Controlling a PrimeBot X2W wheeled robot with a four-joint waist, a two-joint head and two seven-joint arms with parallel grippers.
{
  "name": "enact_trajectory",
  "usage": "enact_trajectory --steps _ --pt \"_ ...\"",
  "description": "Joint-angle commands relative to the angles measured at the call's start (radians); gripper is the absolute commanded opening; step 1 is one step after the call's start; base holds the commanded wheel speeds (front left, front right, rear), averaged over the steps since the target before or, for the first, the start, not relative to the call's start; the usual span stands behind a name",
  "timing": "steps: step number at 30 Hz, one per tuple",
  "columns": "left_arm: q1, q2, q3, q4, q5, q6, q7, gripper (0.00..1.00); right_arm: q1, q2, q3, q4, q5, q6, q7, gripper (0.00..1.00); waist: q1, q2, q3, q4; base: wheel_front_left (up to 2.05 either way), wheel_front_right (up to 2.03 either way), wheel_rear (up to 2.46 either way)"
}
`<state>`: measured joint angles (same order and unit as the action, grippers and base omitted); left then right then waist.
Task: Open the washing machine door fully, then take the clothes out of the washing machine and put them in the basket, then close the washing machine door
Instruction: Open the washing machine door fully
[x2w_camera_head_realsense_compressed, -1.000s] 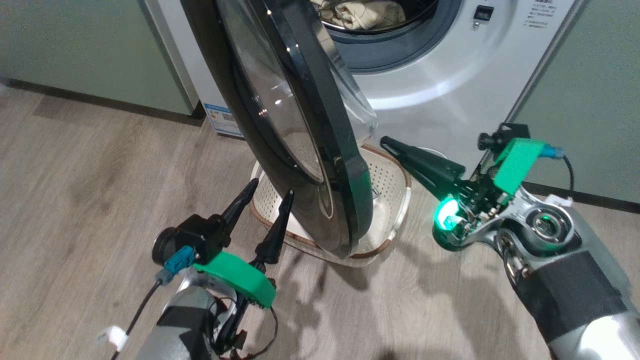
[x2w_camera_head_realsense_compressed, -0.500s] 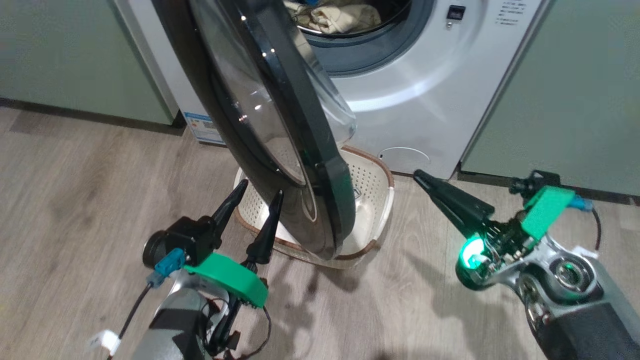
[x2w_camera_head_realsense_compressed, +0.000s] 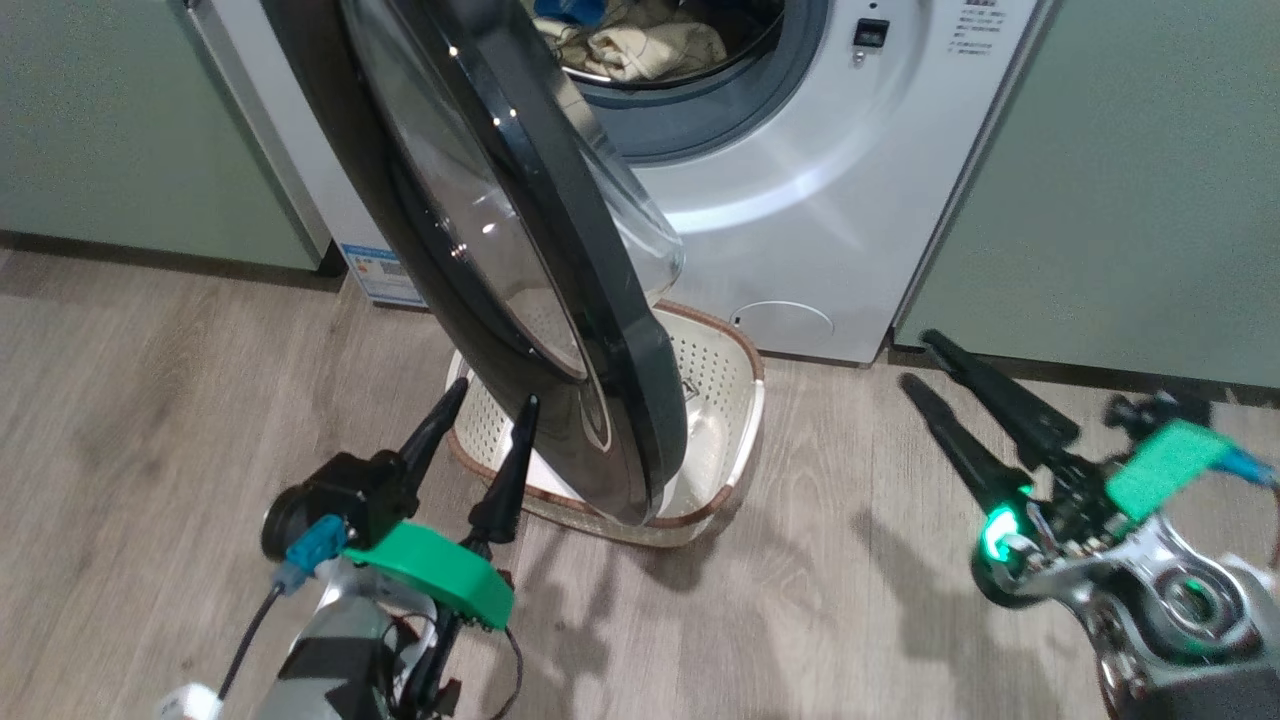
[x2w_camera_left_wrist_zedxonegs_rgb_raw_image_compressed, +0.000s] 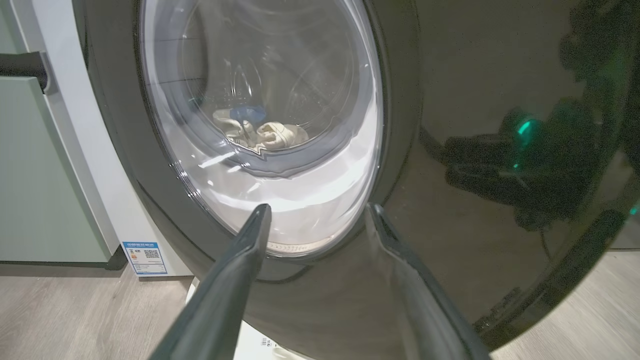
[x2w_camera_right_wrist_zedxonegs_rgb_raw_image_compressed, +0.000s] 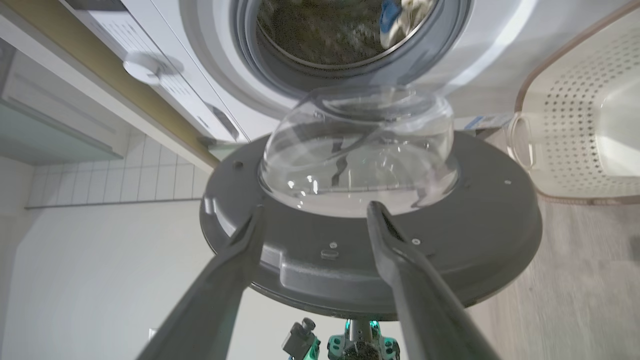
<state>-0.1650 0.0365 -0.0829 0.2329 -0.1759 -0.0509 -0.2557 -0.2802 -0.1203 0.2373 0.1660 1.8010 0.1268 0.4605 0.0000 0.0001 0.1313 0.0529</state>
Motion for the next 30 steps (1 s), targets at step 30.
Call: enact_trajectory --steps 30 --pt "0.073 0.014 0.083 -0.042 0.014 0.004 -0.006 1.0 0.315 -0.05 -0.172 -0.197 -0.202 0.004 -0.228 1.0 0.0 -0.0001 -0.082 -0.048 0.0 0.0 0.0"
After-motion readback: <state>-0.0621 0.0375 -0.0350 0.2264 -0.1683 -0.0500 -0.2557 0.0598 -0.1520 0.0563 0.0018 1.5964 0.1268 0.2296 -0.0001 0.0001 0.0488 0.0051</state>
